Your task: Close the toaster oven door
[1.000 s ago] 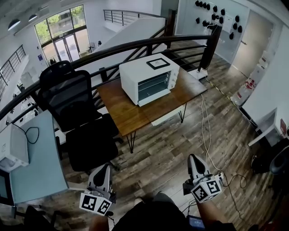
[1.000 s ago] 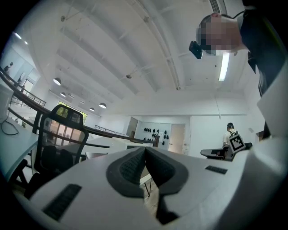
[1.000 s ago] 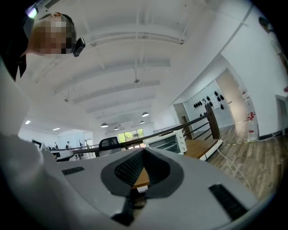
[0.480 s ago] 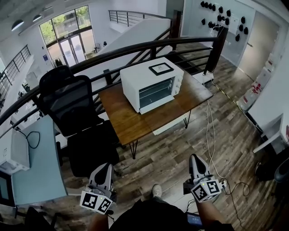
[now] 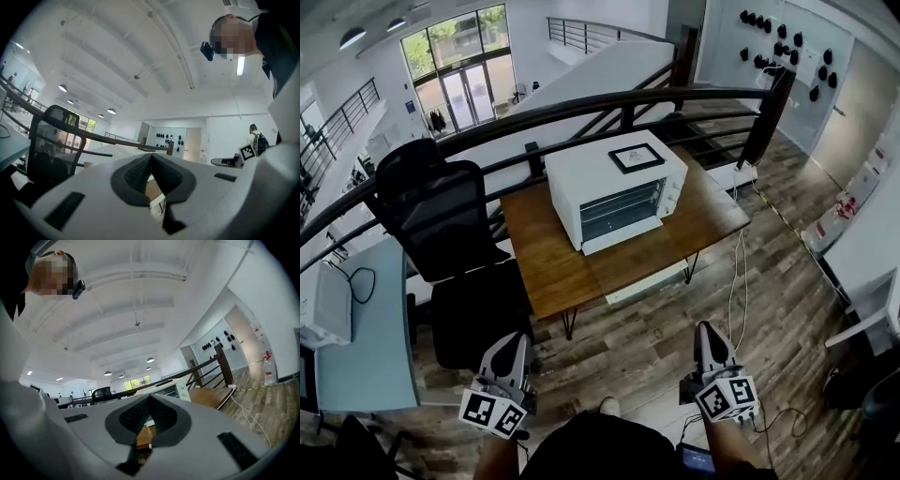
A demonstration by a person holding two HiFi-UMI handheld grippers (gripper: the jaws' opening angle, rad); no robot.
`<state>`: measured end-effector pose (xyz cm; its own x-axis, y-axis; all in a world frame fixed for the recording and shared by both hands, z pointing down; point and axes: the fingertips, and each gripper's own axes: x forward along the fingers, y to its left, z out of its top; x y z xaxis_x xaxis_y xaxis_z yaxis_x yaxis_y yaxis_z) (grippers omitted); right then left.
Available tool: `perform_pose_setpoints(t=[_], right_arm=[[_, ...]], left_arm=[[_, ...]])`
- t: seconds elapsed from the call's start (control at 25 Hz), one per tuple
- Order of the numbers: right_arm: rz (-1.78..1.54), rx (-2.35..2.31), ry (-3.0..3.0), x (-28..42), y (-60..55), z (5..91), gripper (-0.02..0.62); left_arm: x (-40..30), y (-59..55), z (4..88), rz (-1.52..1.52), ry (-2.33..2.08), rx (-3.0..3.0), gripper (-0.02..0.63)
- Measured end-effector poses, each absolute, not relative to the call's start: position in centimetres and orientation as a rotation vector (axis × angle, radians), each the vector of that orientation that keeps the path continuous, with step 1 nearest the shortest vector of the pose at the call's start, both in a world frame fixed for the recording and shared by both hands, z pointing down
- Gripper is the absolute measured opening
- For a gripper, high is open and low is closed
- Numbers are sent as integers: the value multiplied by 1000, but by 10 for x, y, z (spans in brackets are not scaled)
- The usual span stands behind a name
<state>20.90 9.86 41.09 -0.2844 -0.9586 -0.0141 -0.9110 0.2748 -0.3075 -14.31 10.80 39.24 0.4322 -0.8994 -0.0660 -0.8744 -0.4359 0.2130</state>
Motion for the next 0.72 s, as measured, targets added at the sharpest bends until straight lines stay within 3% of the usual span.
perform_pose_setpoints(t=[0.32,0.72], right_arm=[[-388,-1706,2403,229,67,425,-3],[-412,-1673,2470,204,38,442,-3]], left_arm=[[-123,93,408,-204,-1645,2470,9],[-96,67,423,-93,-1591,2521,9]])
